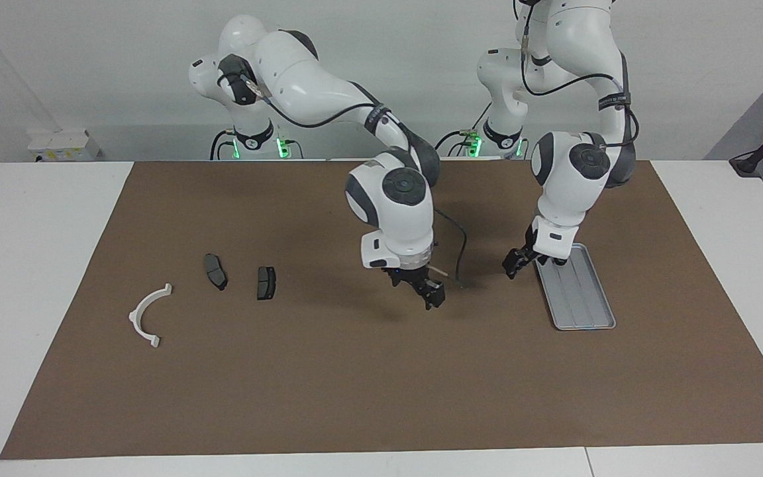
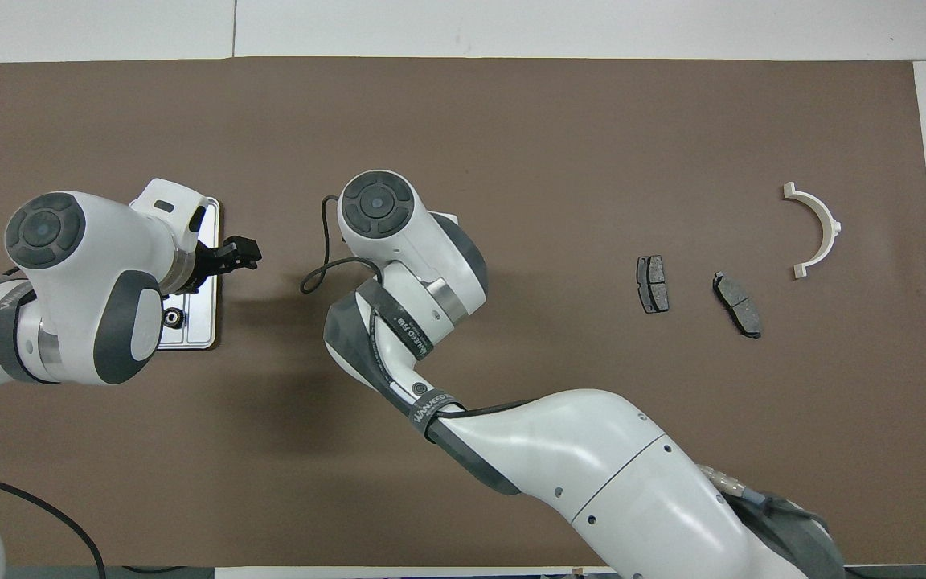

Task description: Pick bearing gear from pile to tray

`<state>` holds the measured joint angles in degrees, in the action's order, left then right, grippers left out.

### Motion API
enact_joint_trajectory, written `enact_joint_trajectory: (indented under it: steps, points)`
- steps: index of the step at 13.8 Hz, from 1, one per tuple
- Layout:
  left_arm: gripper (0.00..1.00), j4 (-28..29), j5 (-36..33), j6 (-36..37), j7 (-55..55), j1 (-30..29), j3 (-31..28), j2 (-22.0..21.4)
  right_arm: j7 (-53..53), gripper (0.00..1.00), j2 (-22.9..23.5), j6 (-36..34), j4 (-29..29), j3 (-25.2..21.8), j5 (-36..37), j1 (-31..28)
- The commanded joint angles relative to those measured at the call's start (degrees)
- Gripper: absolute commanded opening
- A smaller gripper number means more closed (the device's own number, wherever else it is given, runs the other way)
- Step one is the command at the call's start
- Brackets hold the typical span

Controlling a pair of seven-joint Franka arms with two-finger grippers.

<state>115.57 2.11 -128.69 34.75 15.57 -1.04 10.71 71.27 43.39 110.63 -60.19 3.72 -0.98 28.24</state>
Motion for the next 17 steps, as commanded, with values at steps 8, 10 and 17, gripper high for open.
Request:
enact_joint_trajectory:
  steps: [8, 10, 17]
  points:
    - [0.91, -14.8, -0.4, 4.7, 21.6, 16.4, -1.2, 14.7, -60.1, 1.0, -18.0, -14.4, -5.7, -3.5, -1.3, -18.4]
    - [0.87, -13.5, -0.5, 4.1, 21.5, 16.5, -1.2, 14.3, -63.1, 1.0, -22.6, -13.7, -11.2, -5.9, -1.2, -18.7]
    - [0.78, -11.3, -0.5, 0.7, 21.9, 17.3, -1.2, 14.2, -70.8, 1.0, -37.2, -12.8, -27.3, -6.3, -0.3, -23.8]
